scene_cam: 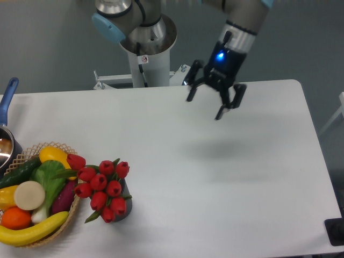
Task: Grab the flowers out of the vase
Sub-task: 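Lower the open gripper around the red tulip stems above the vase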
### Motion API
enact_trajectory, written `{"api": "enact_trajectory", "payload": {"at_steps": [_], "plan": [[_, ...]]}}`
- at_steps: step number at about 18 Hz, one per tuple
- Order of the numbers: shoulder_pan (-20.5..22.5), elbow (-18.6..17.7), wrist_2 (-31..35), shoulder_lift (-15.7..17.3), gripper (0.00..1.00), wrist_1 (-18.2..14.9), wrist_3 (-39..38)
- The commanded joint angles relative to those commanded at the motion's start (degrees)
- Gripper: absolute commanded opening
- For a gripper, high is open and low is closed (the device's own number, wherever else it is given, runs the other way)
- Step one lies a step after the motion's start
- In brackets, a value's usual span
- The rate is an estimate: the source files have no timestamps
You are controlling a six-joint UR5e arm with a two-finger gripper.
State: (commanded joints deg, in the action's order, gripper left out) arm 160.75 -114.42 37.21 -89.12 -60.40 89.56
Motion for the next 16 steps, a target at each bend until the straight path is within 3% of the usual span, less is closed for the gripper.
{"api": "enact_trajectory", "payload": {"at_steps": [1,3,12,16], "plan": [[-0.61,-1.24,-3.51,-1.13,1.0,2.81,-0.43],[-2.54,-0.99,-6.09,-2.98,1.0,4.85,-1.13],[-10.98,4.55,-6.18,-11.15,1.0,14.42,-16.59],[-13.53,6.92,-6.18,-15.28,1.0,16.11,-18.72]]}}
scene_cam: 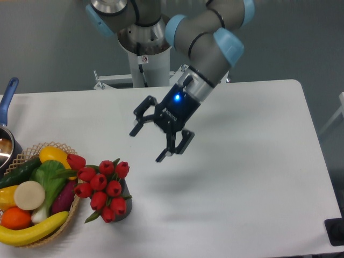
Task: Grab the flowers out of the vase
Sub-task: 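Lower the open gripper around the red tulip stems above the vase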
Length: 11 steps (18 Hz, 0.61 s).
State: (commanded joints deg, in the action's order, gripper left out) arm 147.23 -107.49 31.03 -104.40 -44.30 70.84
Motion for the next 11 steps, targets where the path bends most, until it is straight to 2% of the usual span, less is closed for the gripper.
{"api": "enact_trajectory", "payload": {"at_steps": [4,11], "plan": [[-1.5,0.36,0.0,-2.12,1.0,1.23,0.0],[-5.01,4.22,-0.09,-6.86,1.0,1.76,0.09]]}}
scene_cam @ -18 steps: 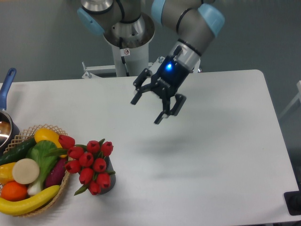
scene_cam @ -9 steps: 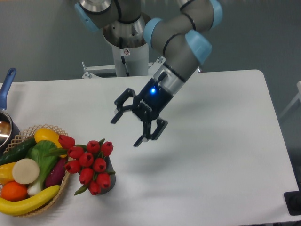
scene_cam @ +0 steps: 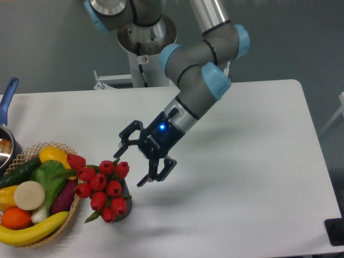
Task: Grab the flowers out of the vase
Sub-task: 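Lower the open gripper around the red tulip stems above the vase, then close the gripper on the bunch of red tulips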
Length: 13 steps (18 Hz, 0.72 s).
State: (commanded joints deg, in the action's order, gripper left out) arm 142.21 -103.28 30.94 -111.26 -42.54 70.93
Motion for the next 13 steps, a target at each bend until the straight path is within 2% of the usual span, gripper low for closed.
{"api": "enact_trajectory", "payload": {"at_steps": [2,9,13], "plan": [[-0.62,0.79,0.0,-1.06,1.0,0.0,0.09],[-3.16,1.06,-0.09,-1.59,1.0,0.26,0.09],[-3.26,1.32,-0.09,-1.68,0.99,0.26,0.09]]}}
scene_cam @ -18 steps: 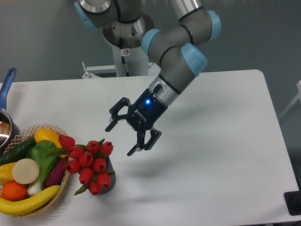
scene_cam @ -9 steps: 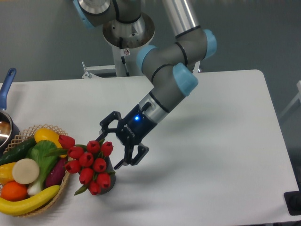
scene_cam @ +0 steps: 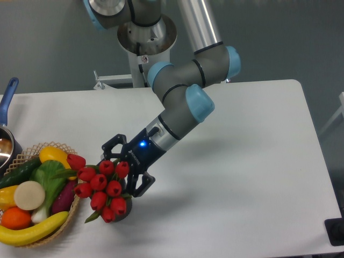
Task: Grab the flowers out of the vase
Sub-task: 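Close the gripper on the bunch of red tulips, then lift the gripped tulips straight up out of the grey vase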
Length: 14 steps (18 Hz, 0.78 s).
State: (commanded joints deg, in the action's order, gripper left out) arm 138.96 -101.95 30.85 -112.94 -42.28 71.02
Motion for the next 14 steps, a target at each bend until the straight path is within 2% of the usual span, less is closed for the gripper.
{"api": "enact_trajectory", "payload": {"at_steps": [2,4,6,9,14], "plan": [[0.0,0.0,0.0,0.09,0.76,0.0,0.0],[0.09,0.0,0.0,0.26,0.6,0.0,0.0],[0.17,0.18,0.09,0.35,0.48,0.0,-0.09],[0.61,0.18,0.0,0.53,0.42,0.0,-0.17],[0.97,0.53,0.0,2.19,0.42,0.0,-3.41]]}}
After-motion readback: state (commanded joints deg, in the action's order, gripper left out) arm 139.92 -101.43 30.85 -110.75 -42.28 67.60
